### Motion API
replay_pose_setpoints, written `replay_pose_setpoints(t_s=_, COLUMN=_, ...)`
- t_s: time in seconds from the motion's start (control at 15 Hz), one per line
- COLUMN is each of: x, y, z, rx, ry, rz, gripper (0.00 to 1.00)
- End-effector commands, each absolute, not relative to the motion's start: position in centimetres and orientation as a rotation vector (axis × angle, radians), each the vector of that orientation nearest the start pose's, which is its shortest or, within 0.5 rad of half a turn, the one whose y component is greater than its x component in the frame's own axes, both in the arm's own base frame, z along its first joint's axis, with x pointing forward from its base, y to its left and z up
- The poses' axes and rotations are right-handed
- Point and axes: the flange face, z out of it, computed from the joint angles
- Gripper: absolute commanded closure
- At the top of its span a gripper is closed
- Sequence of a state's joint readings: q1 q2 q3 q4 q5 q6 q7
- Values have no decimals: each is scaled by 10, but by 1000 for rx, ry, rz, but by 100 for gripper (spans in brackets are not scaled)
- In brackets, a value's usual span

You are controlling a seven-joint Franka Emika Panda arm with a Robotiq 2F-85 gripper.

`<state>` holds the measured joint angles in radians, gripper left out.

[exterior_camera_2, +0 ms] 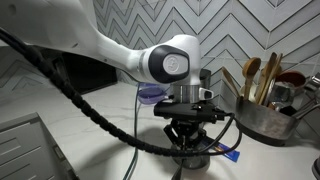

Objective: Put the fork on the silver plate

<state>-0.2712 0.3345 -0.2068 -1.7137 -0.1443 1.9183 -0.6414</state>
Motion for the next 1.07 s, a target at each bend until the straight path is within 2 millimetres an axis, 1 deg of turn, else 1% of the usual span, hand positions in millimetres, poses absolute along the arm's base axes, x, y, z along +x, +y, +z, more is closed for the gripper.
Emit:
replay_pose_setpoints(t_s=0.0, x=569, y=-303, z=376, rx=-3175, ry=-352, rz=406, gripper=98)
replay_pose_setpoints(t_s=0.33, x=572, y=-307, z=362, rx=-3154, ry=-348, rz=459, gripper=98)
replay_pose_setpoints(t_s=0.67, x=578, y=-306, z=358, rx=-3154, ry=-346, rz=467, gripper=98)
replay_pose_setpoints(t_s=1.0, x=588, y=-302, z=360, rx=-3159, ry=-362, rz=464, gripper=98)
